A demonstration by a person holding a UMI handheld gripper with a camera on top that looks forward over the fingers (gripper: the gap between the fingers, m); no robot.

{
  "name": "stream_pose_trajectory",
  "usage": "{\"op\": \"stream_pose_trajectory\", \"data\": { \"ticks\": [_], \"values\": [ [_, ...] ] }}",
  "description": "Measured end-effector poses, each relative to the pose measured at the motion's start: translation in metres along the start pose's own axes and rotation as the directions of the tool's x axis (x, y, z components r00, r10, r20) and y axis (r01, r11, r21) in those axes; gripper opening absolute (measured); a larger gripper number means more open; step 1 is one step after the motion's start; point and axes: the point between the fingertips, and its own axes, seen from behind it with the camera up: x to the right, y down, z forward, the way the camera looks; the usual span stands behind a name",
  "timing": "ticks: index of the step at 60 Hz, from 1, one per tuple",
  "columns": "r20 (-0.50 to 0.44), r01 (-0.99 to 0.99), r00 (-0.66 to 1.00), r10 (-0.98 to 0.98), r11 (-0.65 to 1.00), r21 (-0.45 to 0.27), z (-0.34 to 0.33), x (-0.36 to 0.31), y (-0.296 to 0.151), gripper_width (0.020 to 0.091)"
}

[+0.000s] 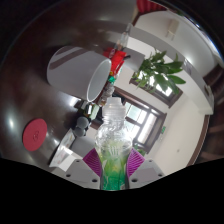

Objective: Pour water

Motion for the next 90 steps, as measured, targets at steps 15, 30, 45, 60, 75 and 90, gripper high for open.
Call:
{"op": "stream_pose_trajectory", "data": {
  "ticks": [15,30,45,60,75,90],
  "values": [
    [-0.014,0.145,0.989,-0.145,0.989,-0.005,0.001,0.005,-0.007,0.0282],
    [0.009,-0.039,0.999,0.039,0.999,-0.001,-0.004,0.008,-0.005,0.0283],
    [0.135,-0.851,0.504,0.853,0.517,-0.090,-0.019,0.014,0.021,0.0308],
    [0.187,-0.951,-0.296,0.937,-0.269,-0.153,-0.022,-0.005,0.017,0.0307],
    [0.158,-0.876,-0.475,0.866,-0.448,-0.181,-0.012,-0.053,0.014,0.0308],
    [0.147,-0.887,-0.460,0.876,-0.443,-0.134,-0.019,-0.067,0.012,0.0311]
  ]
}}
